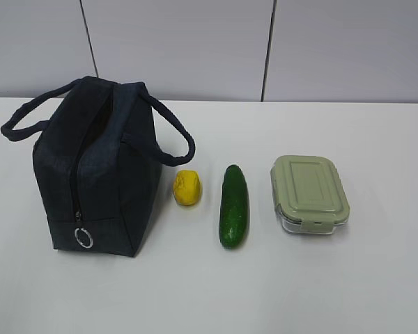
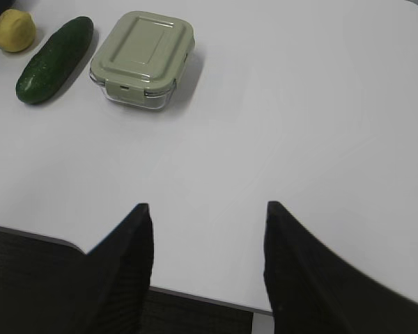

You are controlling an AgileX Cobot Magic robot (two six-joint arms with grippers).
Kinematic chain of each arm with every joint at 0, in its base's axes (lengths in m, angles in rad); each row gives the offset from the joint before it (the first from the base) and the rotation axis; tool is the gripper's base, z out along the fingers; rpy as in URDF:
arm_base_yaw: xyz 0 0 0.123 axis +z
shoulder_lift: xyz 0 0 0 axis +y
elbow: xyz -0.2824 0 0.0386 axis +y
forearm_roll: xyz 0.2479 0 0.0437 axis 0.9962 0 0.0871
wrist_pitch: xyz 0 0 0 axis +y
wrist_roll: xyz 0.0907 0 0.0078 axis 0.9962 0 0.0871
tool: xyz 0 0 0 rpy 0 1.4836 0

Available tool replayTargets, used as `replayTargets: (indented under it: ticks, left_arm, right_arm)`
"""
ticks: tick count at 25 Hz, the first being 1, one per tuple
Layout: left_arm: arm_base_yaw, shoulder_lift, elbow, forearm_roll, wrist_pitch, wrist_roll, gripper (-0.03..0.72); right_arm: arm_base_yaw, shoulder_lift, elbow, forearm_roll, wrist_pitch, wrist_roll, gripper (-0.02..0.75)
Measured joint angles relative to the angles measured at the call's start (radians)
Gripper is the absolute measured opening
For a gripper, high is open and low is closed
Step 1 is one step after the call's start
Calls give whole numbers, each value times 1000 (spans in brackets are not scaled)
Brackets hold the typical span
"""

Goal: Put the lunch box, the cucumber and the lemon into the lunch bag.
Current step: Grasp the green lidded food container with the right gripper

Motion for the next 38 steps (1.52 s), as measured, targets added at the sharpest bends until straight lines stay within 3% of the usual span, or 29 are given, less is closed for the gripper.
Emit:
replayTargets:
  ticks: [38]
  left_arm:
    - [0,0,0,0,0,0,239]
  right_arm:
    - [0,0,0,0,0,0,391]
